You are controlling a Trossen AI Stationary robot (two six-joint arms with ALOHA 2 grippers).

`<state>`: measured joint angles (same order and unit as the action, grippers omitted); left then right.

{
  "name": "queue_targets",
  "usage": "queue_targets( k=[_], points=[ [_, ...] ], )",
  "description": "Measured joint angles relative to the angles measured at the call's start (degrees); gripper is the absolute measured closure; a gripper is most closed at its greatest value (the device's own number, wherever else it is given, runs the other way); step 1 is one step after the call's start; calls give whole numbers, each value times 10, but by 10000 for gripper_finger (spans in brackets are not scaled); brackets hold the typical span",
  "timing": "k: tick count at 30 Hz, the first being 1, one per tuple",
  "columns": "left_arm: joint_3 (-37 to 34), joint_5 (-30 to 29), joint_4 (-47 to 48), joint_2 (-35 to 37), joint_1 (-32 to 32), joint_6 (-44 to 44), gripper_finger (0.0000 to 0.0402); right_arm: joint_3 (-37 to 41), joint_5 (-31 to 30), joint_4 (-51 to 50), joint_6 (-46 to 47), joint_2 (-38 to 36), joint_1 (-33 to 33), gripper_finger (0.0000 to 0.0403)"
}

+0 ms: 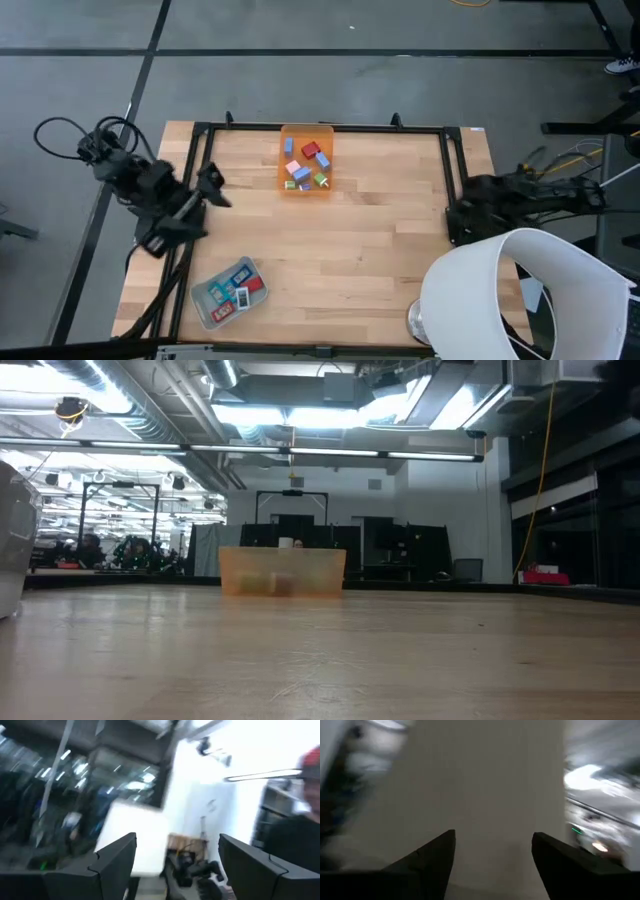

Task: Pick & Place Office items
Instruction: Return to Home Position

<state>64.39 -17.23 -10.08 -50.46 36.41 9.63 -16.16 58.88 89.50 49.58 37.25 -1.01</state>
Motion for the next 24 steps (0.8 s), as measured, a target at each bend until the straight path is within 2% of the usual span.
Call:
queue_targets(
  k=[3,7,9,12,16,18,24],
  points=[
    [-19,29,-14,15,18,-60,125,-13,54,3,47,-28,-26,142],
    [-86,-46,-14,42,35,-45,123,-13,93,4,129,-60,-31,142],
    [-137,-51,-52,56,36,-38,123,-11,119,3,153,-82,-31,142],
    [-226,-27,-157,91,37,-49,125,12,138,3,170,-130,-31,142],
    [-350,-15,-305,122,44,-63,126,93,107,4,145,-212,-28,142],
    [-401,-27,-356,128,46,-57,124,147,62,5,116,-250,-21,142],
    [-506,-69,-468,128,60,-45,126,154,69,-68,70,-313,9,142]
  ],
)
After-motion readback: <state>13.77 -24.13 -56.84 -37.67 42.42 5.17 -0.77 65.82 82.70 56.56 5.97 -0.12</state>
